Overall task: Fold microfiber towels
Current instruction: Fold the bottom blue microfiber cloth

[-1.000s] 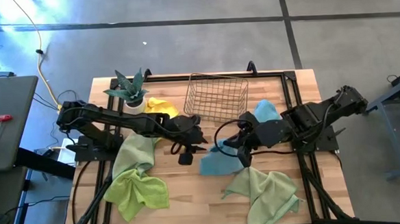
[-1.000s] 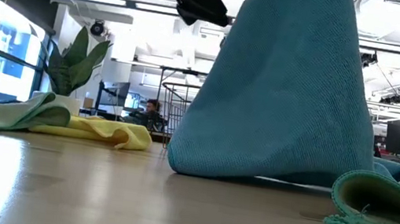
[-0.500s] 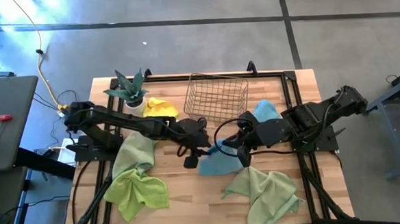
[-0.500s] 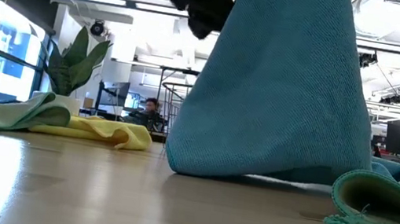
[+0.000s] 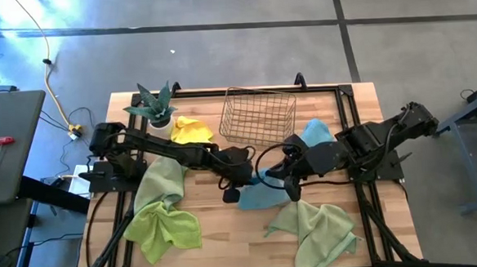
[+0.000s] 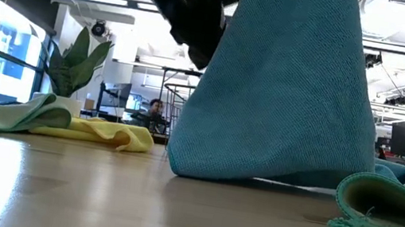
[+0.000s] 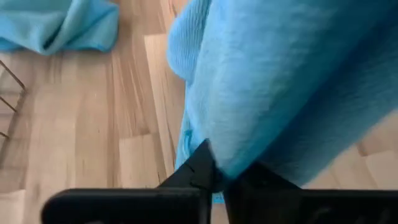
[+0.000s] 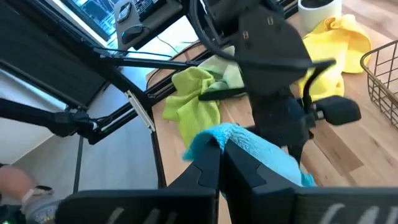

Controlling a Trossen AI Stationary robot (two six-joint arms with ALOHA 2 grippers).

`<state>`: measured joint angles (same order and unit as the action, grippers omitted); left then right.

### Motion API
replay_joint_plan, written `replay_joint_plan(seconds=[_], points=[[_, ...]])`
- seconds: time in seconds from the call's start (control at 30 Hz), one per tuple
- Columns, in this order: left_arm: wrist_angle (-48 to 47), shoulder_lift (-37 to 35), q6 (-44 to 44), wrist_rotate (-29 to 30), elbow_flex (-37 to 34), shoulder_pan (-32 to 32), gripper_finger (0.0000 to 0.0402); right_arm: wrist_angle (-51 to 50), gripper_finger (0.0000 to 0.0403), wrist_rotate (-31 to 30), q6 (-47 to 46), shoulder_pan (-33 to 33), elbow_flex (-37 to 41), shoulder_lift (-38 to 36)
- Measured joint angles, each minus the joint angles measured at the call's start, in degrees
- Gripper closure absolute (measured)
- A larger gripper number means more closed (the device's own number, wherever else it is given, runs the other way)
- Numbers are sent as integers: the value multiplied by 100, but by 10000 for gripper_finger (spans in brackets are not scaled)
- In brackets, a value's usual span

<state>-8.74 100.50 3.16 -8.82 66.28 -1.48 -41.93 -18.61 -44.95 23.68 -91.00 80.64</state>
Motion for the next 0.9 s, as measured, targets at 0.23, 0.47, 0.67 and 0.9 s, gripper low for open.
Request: replay_joint_plan(seconds=[0.23, 0.47, 0.67, 0.9], points=[[-343, -467, -7, -12, 9, -2, 400, -448, 403, -36, -178, -1, -2, 0], [-1269, -985, -180, 124, 9, 0, 401, -750, 403, -321, -251, -2, -2, 0], [-2665, -1575, -604, 688, 244, 0, 401, -644, 403, -623, -510, -2, -2, 17], [-3850, -2103, -847, 1099, 1125, -2, 401, -623, 403, -792, -501, -202, -2, 116]])
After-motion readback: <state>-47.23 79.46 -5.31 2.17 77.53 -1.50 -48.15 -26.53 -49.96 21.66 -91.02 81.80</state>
